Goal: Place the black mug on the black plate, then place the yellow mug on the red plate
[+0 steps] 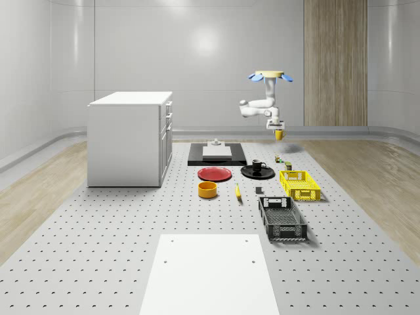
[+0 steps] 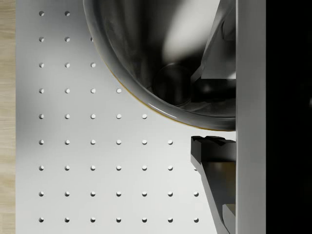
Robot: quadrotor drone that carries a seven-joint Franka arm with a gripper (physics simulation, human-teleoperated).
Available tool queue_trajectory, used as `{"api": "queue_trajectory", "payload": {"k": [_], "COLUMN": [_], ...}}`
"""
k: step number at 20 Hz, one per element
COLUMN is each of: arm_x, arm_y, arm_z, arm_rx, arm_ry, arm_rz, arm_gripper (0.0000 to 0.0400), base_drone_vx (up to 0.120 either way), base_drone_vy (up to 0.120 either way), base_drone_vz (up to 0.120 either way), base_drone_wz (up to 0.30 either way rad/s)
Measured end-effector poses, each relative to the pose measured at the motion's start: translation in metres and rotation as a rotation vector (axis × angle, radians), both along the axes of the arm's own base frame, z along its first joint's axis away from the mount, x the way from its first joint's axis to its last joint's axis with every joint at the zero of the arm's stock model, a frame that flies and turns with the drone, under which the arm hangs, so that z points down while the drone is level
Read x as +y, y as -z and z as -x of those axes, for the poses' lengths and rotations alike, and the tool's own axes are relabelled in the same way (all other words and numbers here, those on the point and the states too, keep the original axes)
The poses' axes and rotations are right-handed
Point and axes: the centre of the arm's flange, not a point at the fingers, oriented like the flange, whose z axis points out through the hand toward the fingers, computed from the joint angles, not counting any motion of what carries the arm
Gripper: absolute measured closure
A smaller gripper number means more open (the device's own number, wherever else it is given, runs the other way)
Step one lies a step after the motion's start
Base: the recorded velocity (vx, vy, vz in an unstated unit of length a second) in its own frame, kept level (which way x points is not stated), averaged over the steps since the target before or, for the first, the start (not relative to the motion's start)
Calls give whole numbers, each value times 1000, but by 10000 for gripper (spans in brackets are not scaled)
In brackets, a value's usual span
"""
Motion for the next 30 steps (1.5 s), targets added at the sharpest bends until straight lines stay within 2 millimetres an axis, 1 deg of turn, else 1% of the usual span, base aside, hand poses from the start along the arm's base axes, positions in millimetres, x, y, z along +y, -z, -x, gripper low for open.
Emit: {"api": "queue_trajectory", "payload": {"k": [2,3,10,30], "arm_x": [0,0,0,0], "arm_y": [1,1,2,3], "arm_z": [0,0,0,0], "arm_rx": [0,0,0,1], "arm_ry": [0,0,98,654], "arm_rz": [0,0,0,-1], "arm_gripper": [300,300,300,300], "base_drone_vx": [0,0,0,0], "base_drone_vy": [0,0,0,0], "base_drone_vz": [120,0,0,0], "base_drone_wz": [0,-100,-300,-300]}}
